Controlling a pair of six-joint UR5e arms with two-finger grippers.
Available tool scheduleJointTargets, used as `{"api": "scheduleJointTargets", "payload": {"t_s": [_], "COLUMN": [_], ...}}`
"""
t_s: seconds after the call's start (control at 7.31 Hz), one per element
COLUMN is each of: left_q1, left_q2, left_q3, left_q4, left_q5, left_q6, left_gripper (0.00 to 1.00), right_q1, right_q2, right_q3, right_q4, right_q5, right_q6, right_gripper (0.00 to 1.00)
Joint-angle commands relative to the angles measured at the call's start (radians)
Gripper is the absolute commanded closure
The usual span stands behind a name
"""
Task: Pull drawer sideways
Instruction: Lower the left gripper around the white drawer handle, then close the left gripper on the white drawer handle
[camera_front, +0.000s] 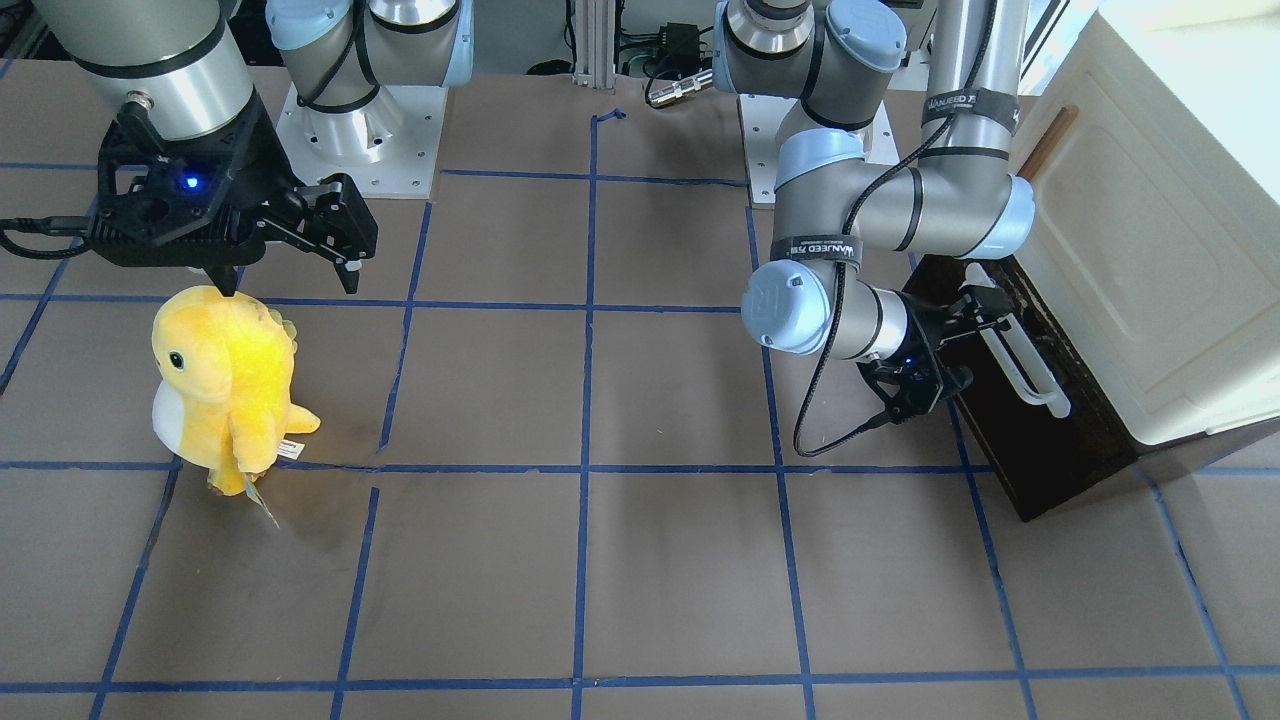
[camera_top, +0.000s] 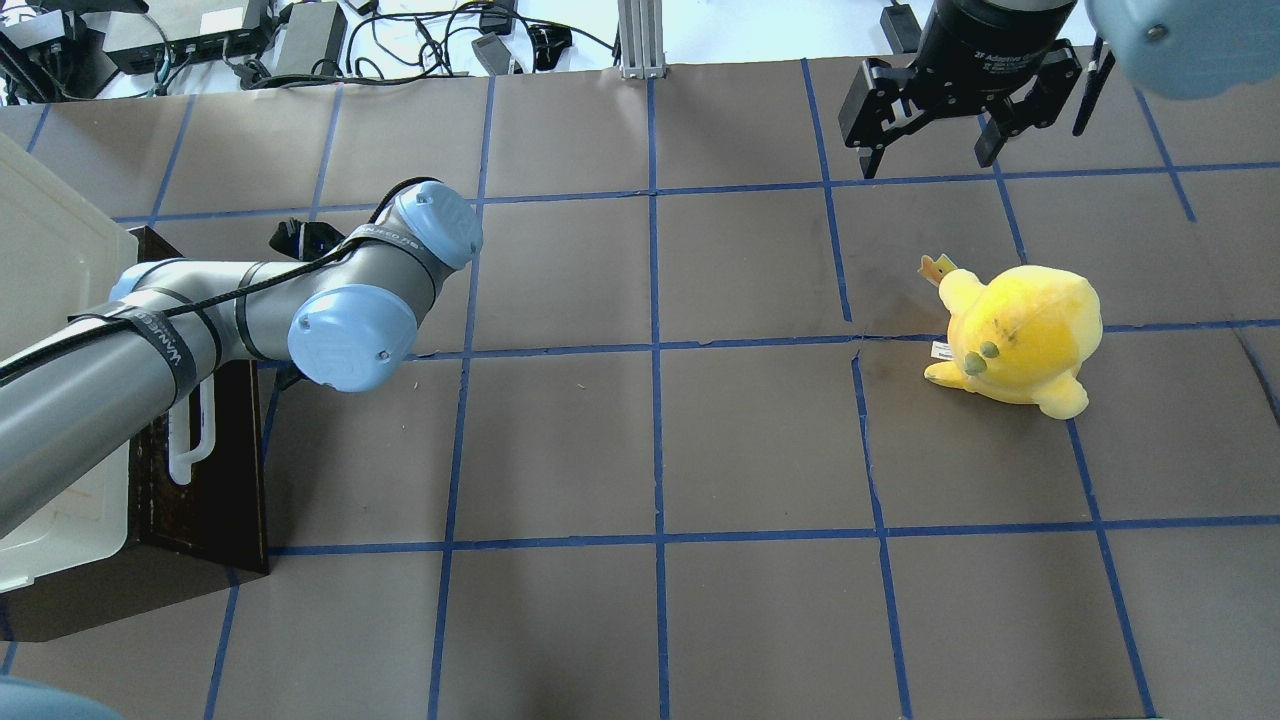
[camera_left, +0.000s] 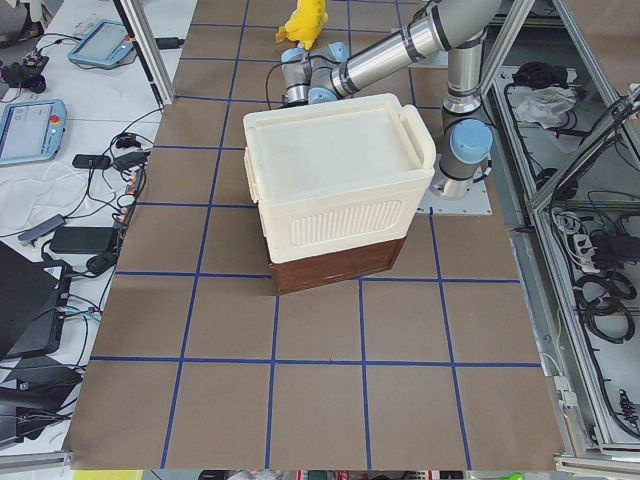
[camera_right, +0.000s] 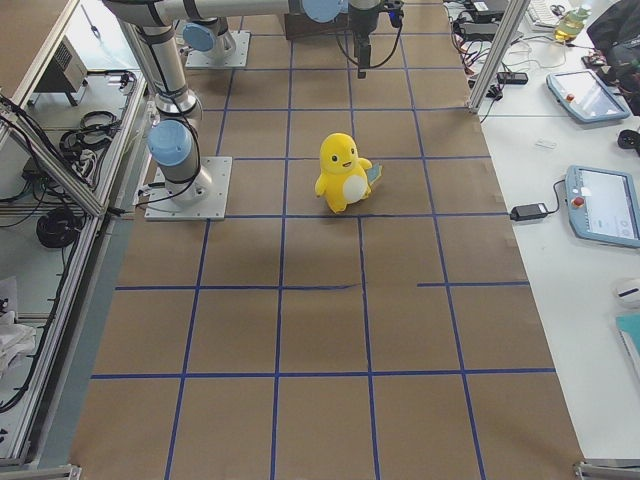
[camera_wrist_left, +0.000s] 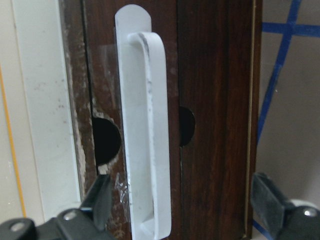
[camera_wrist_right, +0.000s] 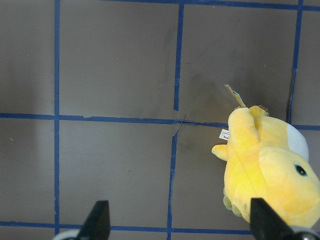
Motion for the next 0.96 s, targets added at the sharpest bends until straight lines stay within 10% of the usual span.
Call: {"api": "scheduleJointTargets", "payload": {"t_s": [0.0,0.82], "left_q1": [0.004,0.02], "left_q2": [-0.03,-0.061], "left_q3": [0.031,-0.007], "left_q4": [-0.002,-0.012], "left_q5": [0.035,0.137], "left_q6": [0.022,0.022], "left_gripper": [0.0,0.07], "right_q1": [0.0,0.0], "right_q2": [0.0,0.0], "right_q3": [0.0,0.0], "right_q4": [0.0,0.0], "right_q5": [0.0,0.0], "right_q6": [0.0,0.0], "right_gripper": [0.0,0.0]}}
